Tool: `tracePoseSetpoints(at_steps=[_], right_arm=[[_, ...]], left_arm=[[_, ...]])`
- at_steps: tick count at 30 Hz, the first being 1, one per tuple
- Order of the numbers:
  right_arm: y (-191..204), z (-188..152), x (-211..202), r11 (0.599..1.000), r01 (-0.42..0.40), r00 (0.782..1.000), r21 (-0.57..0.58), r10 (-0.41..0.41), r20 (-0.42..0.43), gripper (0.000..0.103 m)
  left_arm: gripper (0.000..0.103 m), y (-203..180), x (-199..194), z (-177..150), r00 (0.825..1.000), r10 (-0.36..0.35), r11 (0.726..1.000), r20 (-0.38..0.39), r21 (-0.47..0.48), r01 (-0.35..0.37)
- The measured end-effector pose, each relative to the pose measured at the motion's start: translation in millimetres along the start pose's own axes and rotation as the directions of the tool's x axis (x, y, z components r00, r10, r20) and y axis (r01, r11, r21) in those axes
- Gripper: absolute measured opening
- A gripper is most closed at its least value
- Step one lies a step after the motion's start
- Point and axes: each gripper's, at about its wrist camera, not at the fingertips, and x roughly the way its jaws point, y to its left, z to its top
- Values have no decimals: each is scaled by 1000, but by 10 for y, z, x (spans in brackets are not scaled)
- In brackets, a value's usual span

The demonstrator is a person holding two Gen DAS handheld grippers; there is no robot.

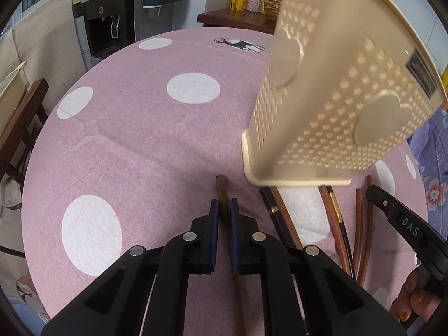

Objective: Organize utensils
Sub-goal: 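Close the left tool on a wooden chopstick while the right tool grasps another chopstick, then lift both held chopsticks upright and carry them above the beige holder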

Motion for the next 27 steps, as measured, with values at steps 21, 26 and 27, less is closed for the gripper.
tracePoseSetpoints(at_steps=[21, 26, 27], right_arm=[[22, 325, -1492, 990, -21, 915, -138, 74, 396, 8], [-7, 312, -1866, 986, -10, 887, -168, 86, 455, 8], [-13, 314, -1908, 985, -8, 883, -170, 86, 461, 8]], left_arm=[[8, 147, -1193, 448, 931, -30, 999, 363, -14, 37], [8, 169, -1474, 485, 898, 4, 1000, 441, -2, -3], [8, 182, -1501, 498, 896, 6, 1000, 444, -5, -4]])
